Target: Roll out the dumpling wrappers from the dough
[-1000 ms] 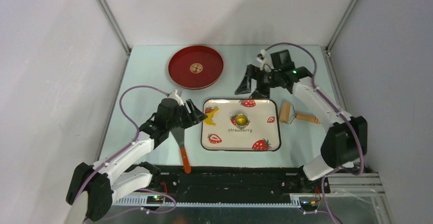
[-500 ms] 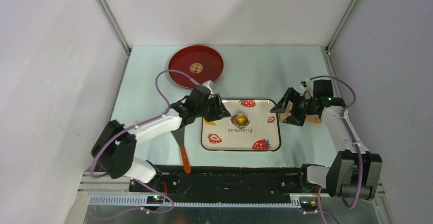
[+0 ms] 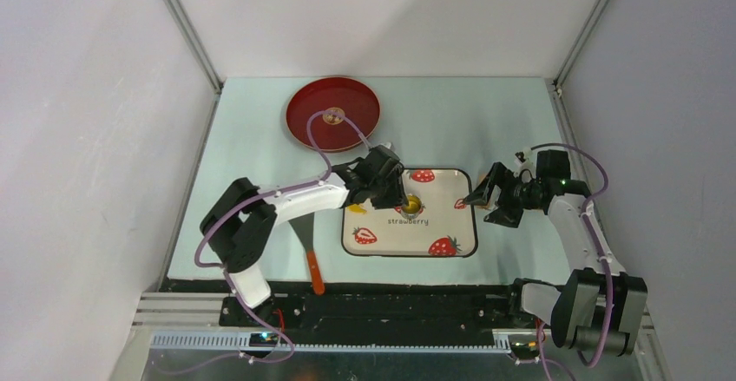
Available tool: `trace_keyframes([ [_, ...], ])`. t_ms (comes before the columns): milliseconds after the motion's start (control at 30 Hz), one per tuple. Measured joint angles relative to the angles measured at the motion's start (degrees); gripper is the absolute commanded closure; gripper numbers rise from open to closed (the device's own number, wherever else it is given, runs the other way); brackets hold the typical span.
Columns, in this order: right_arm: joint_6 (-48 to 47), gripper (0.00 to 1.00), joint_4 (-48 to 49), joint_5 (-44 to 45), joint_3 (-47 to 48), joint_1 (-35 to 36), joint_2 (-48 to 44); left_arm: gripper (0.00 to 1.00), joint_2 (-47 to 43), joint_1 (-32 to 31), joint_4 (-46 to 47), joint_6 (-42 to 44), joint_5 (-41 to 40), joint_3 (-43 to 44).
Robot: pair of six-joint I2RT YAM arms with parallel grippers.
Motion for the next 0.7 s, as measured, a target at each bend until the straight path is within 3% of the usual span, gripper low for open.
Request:
trace_keyframes([
  [433,0.0,0.09,0.0,-0.7,-0.3,0.0,-0.5,0.66,4.5,-0.5,-4.8,0.6,-3.8,3.1],
  [700,0.0,0.09,0.1,-1.0,-0.3,0.7,-0.5,0.78,5.7,-0.6,-5.0,1.4,-3.8,4.5],
])
